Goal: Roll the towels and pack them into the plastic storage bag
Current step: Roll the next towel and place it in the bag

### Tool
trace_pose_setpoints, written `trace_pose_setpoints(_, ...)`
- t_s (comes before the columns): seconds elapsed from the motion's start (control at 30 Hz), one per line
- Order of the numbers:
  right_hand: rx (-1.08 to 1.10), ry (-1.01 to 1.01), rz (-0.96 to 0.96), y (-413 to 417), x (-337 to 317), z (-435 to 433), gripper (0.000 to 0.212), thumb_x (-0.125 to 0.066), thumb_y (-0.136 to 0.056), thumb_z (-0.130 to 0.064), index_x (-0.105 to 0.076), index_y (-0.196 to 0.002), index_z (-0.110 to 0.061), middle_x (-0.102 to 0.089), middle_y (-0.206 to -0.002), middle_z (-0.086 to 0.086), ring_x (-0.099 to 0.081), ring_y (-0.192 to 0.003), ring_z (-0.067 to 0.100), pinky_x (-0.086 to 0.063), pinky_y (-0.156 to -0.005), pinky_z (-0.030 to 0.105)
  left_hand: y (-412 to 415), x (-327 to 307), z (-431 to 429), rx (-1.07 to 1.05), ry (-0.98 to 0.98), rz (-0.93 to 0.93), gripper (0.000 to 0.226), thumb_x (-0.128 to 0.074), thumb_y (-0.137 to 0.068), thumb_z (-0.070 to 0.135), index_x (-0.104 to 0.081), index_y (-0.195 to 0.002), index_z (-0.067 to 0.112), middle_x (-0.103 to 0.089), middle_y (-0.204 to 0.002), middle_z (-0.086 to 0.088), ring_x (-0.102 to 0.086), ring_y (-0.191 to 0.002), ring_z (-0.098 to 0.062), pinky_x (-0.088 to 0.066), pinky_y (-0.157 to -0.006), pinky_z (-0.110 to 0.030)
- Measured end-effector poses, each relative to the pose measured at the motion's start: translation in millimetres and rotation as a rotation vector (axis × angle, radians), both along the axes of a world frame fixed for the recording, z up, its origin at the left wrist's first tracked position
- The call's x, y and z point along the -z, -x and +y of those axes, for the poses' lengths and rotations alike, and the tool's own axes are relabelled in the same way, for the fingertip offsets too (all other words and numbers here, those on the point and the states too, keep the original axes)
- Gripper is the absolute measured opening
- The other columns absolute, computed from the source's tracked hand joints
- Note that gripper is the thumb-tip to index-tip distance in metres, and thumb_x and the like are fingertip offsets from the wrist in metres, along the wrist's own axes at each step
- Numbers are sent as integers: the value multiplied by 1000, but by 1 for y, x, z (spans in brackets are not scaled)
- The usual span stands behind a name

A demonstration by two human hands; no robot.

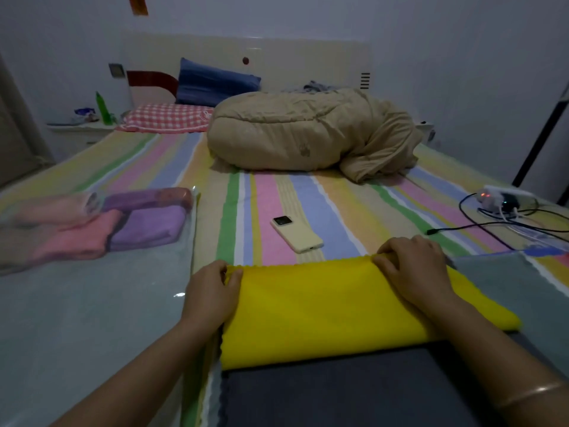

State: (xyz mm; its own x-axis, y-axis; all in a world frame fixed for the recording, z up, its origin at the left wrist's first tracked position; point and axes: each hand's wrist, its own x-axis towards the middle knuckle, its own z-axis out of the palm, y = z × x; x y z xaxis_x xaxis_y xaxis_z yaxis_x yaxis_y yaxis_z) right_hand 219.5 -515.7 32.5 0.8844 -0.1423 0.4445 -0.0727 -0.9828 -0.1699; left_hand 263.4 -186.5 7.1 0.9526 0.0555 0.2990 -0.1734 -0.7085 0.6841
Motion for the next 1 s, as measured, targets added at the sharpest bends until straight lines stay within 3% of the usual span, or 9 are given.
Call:
trace_pose_setpoints(0.13, -14, -38, 162, -2, -2, -19, 27, -53, -88, -57, -57, -89, -31, -45, -74, -10, -45, -80, 19, -31, -78, 32, -11, 7, 2, 38, -37, 6, 24, -58, -92, 31, -58, -74, 15, -60, -66, -3, -56, -64, -17, -40, -58, -32)
trace_pose_setpoints(0.23, 23, -67, 242, 3, -6, -47, 31, -44, -90, -59, -54, -88, -30, -48, -77, -3, -45, -81, 20, -30, -76, 32, -13, 15, 2, 52, -75, 12, 25, -59, -92, 30, -57, -73, 14, -57, -63, -2, -55, -62, -19, -34, -55, -33)
trace_pose_setpoints(0.33, 63, -94, 255, 10, -7, -69, 30, -34, -91, -50, -56, -93, -29, -52, -81, 1, -46, -85, 22, -29, -79, 33, -13, 19, 1, 43, -88, 9, 33, -60, -91, 28, -48, -63, 18, -50, -55, -1, -51, -57, -22, -28, -52, -33)
trace_pose_setpoints(0.47, 124, -48, 202, 9, -7, -73, 14, -52, -90, -22, -56, -103, -24, -43, -76, -8, -42, -84, 20, -32, -88, 35, -12, 18, -1, 13, -97, 17, 31, -60, -91, 29, -47, -64, 20, -51, -57, -2, -53, -61, -26, -29, -54, -33)
trace_pose_setpoints(0.6, 212, -132, -9, -2, 2, -71, 15, -54, -91, -19, -57, -105, -24, -61, -97, 3, -51, -100, 27, -37, -89, 41, -11, 12, -2, -15, -148, 60, 19, -59, -90, 33, -54, -78, 19, -61, -74, -8, -59, -78, -33, -42, -63, -36)
trace_pose_setpoints(0.7, 263, -89, 25, -6, 11, -69, 18, -57, -90, -24, -56, -108, -25, -62, -105, 6, -51, -103, 28, -37, -89, 40, 1, -1, -8, -86, -312, 90, 20, -55, -91, 35, -56, -105, 20, -64, -101, -9, -60, -94, -33, -47, -73, -38)
trace_pose_setpoints(0.83, 344, -16, 72, 12, 12, -59, 44, -57, -90, -30, -48, -132, -22, -54, -130, 9, -46, -119, 30, -35, -100, 43, 21, -17, -29, 52, -461, -258, 40, -62, -83, 13, -57, -122, 9, -56, -128, -15, -55, -109, -37, -47, -85, -45)
trace_pose_setpoints(0.93, 97, 78, 71, 43, 18, -25, 50, -38, -98, -41, -35, -146, -28, -36, -152, 8, -34, -138, 34, -19, -113, 47, 38, -21, -61, 295, -484, -370, 41, -47, -88, 27, -61, -123, 12, -54, -137, -13, -55, -119, -32, -45, -97, -46)
trace_pose_setpoints(1.0, -131, 140, 152, 73, 21, 8, 58, -10, -98, -56, -33, -147, -34, -30, -155, 1, -28, -143, 30, -8, -112, 46, 50, -15, -86, 433, -533, -346, 51, -34, -90, 37, -59, -128, 14, -51, -141, -13, -52, -126, -30, -37, -106, -45)
